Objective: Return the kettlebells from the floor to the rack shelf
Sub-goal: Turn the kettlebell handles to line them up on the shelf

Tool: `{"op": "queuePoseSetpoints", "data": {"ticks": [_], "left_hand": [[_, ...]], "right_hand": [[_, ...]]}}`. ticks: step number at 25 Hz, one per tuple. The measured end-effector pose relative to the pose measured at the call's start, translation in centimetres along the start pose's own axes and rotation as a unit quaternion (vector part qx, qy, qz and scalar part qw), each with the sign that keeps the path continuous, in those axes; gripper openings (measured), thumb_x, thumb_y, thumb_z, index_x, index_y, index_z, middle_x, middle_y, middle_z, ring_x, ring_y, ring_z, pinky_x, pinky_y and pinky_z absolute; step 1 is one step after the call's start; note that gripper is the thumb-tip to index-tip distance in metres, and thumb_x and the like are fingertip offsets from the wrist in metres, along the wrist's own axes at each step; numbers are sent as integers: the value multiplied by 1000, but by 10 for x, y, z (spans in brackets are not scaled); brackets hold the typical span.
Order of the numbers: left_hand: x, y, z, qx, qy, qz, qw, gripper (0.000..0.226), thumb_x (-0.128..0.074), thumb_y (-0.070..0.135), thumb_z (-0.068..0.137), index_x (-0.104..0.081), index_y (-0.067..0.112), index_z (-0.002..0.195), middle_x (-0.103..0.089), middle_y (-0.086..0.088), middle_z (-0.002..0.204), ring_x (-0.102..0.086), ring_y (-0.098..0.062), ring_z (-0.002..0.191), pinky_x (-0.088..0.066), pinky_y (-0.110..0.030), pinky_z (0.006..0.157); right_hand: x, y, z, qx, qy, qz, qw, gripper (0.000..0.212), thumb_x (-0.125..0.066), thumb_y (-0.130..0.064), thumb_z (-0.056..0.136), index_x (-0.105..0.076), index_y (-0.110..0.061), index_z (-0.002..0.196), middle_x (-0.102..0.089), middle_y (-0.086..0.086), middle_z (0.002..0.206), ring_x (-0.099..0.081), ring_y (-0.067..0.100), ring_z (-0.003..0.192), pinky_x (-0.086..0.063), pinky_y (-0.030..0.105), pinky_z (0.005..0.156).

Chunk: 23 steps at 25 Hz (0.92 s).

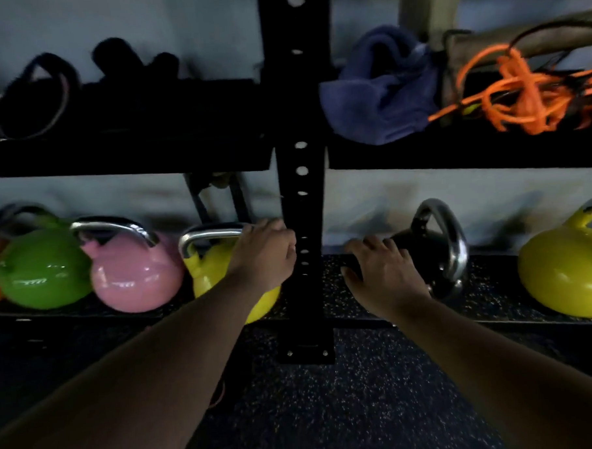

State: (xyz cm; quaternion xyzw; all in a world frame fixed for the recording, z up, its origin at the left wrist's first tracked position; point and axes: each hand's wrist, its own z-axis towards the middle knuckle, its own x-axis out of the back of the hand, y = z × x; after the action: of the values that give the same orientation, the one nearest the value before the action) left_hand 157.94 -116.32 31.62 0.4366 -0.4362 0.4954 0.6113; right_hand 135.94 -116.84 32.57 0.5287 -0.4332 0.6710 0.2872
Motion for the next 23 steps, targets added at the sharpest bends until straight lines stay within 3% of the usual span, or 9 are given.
{"op": "queuePoseSetpoints", "data": {"ticks": [4, 8, 11, 13, 15, 18, 20, 23], "left_hand": [[8, -83, -32, 72, 29, 68, 995, 30, -53, 32, 89, -63, 18, 113, -56, -6, 114, -48, -31, 109, -40, -44, 87], [-1, -155, -53, 206, -9, -67, 976, 50, -53, 50, 92, -49, 23, 133, -49, -11, 130, -48, -36, 119, -47, -48, 90], [-17, -170, -50, 292, -37, -207, 933, 63, -43, 66, 91, -39, 28, 141, -50, -14, 135, -54, -39, 118, -48, -49, 92], [-28, -159, -43, 338, -29, -312, 887, 73, -40, 72, 89, -28, 32, 148, -47, -17, 140, -54, -40, 120, -46, -46, 97], [-37, -139, -36, 386, 21, -371, 844, 77, -41, 71, 88, -19, 35, 152, -37, -19, 146, -54, -42, 118, -44, -46, 97], [-39, -127, -26, 405, 76, -410, 814, 79, -43, 67, 91, -7, 38, 155, -27, -21, 148, -54, -44, 117, -42, -46, 99], [-46, -139, -18, 398, 72, -444, 800, 81, -45, 65, 91, 0, 39, 155, -19, -21, 154, -48, -42, 126, -38, -42, 100], [-55, -150, -17, 376, 77, -527, 758, 94, -55, 62, 88, -2, 26, 156, -10, -13, 163, -32, -31, 141, -27, -29, 93]], "right_hand": [[-32, -77, 39, 36, 32, 17, 999, 33, -54, -36, 93, -56, -23, 123, -56, 7, 117, -51, 32, 111, -45, 42, 89], [-68, -146, 92, 48, 40, 32, 998, 47, -52, -42, 96, -46, -18, 136, -49, 12, 125, -48, 33, 115, -49, 46, 90], [-87, -164, 123, -1, 8, -55, 998, 60, -37, -56, 98, -38, -17, 143, -45, 15, 131, -45, 36, 117, -46, 47, 93], [-96, -164, 135, -34, -4, -87, 996, 57, -30, -58, 99, -40, -18, 138, -49, 15, 128, -47, 37, 115, -44, 45, 89], [-101, -161, 142, -51, -5, -42, 998, 51, -32, -57, 99, -44, -18, 129, -53, 15, 121, -51, 37, 109, -45, 44, 84], [-105, -163, 142, -77, 15, 28, 997, 48, -40, -58, 96, -47, -19, 123, -54, 14, 117, -51, 38, 107, -44, 44, 83], [-110, -167, 143, -119, 38, 45, 991, 52, -42, -64, 93, -49, -22, 124, -54, 12, 119, -49, 37, 110, -43, 46, 87], [-107, -163, 139, -142, 18, 131, 981, 55, -48, -71, 86, -52, -25, 118, -60, 5, 112, -57, 28, 104, -50, 41, 83]]}}
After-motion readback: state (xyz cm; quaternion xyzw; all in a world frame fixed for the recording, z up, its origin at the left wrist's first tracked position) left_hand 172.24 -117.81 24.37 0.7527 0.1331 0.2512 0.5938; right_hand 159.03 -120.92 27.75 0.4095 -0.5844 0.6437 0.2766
